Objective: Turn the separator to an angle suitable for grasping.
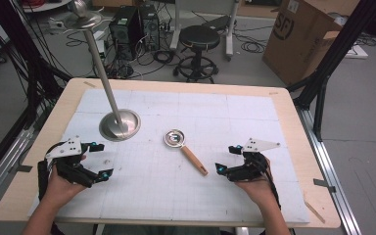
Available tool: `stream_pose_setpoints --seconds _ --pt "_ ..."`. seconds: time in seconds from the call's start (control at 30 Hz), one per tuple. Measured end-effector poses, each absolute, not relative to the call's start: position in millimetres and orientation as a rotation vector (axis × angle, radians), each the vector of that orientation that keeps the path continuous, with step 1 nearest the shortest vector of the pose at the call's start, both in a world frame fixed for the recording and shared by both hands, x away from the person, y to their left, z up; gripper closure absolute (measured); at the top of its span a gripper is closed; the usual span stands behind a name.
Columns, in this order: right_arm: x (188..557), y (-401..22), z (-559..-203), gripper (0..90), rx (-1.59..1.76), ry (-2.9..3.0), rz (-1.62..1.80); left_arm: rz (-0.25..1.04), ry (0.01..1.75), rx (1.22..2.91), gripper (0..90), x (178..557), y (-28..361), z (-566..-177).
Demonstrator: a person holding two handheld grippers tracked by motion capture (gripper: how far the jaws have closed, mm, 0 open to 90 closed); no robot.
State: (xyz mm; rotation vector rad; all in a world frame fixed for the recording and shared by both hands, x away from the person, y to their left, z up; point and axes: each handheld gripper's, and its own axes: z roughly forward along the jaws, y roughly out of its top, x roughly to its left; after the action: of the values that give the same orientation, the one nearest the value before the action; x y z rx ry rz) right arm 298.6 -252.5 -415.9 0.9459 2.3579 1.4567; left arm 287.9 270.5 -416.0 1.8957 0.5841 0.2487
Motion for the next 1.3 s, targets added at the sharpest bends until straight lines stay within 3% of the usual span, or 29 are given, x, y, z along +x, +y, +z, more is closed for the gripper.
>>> stream_pose_setpoints --seconds 0.47,0.67,1.17,1.3 --pt "306.0 -235.0 -414.1 14.3 0.938 2.364 1.422 0.259 0.588 1.888 1.7 281.5 273.7 -416.0" --pt "315.2 -208.8 -413.5 15.7 0.911 2.421 1.375 0.264 0.586 1.892 1.7 277.8 275.2 -415.5" --pt "328.9 -171.7 -426.1 33.3 0.917 2.545 1.208 0.261 0.582 1.899 1.7 277.6 273.6 -416.8" --pt "329.0 -165.5 -433.1 43.1 0.934 2.569 1.146 0.256 0.582 1.902 1.7 277.3 272.3 -418.0"
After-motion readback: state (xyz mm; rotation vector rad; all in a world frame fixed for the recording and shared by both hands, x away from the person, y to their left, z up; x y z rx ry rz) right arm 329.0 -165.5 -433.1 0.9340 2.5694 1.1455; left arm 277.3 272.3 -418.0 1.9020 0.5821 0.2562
